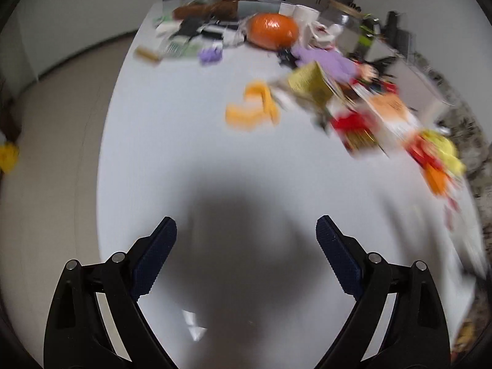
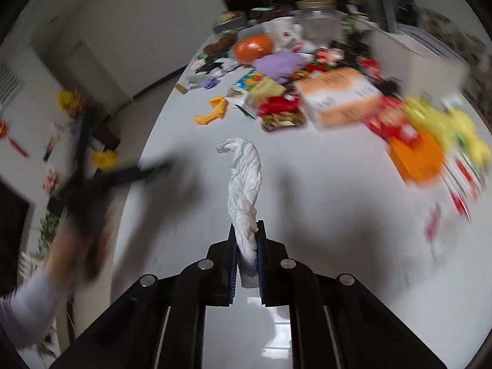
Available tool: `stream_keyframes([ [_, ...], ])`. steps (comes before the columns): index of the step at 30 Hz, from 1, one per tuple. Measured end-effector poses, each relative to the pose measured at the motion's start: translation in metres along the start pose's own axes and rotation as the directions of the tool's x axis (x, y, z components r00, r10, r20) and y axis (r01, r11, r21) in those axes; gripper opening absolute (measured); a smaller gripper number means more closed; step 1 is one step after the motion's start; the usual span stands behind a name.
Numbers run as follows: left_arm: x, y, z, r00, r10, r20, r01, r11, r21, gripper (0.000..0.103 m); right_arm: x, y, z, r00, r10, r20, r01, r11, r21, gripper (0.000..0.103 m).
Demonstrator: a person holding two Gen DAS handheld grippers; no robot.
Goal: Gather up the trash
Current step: 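Grasp white twisted tissue with right gripper while left gripper grasps orange toy piece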
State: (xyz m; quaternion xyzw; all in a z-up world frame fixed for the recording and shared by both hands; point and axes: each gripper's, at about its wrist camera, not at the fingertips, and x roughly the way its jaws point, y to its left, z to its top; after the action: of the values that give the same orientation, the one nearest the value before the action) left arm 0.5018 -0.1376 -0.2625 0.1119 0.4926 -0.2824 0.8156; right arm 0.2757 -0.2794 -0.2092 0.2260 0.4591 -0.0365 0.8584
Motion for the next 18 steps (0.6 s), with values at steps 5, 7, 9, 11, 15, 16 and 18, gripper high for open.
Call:
stream_keyframes([
  [5,0.064,-0.005,0.076,0.994,0.09,-0.061,-0.085,0.993,0.083,0.09,-0.033,-0.011,-0.038,0.999,-0.014,0.039,0.01,0.994,0.104,0.011],
  [7,0.084,-0.006,0.091,0.992,0.093,-0.09,-0.086,0.993,0.079,0.09,-0.04,-0.015,-0.045,0.999,-0.018,0.049,0.011,0.991,0.135,0.011],
  [9,0.09,-0.004,0.093,0.991,0.076,-0.109,-0.067,0.995,0.077,0.089,-0.039,-0.019,-0.046,0.998,-0.016,0.056,0.007,0.987,0.162,0.011],
  [11,0.087,-0.005,0.093,0.995,0.058,-0.083,-0.052,0.996,0.073,0.068,-0.037,-0.02,-0.045,0.998,-0.017,0.062,0.006,0.985,0.172,0.011],
  [15,0.077,0.0,0.089,0.995,0.032,-0.098,-0.029,0.999,0.036,0.016,-0.039,-0.024,-0.045,0.997,-0.007,0.071,-0.006,0.983,0.181,0.011],
  [16,0.075,-0.002,0.087,0.995,0.02,-0.102,-0.016,0.999,0.034,0.016,-0.038,-0.025,-0.044,0.997,-0.003,0.072,-0.01,0.984,0.18,0.011],
  [18,0.064,0.001,0.076,0.995,0.007,-0.097,-0.005,1.0,0.027,0.015,-0.037,-0.025,-0.042,0.997,0.009,0.072,-0.021,0.985,0.173,0.011],
])
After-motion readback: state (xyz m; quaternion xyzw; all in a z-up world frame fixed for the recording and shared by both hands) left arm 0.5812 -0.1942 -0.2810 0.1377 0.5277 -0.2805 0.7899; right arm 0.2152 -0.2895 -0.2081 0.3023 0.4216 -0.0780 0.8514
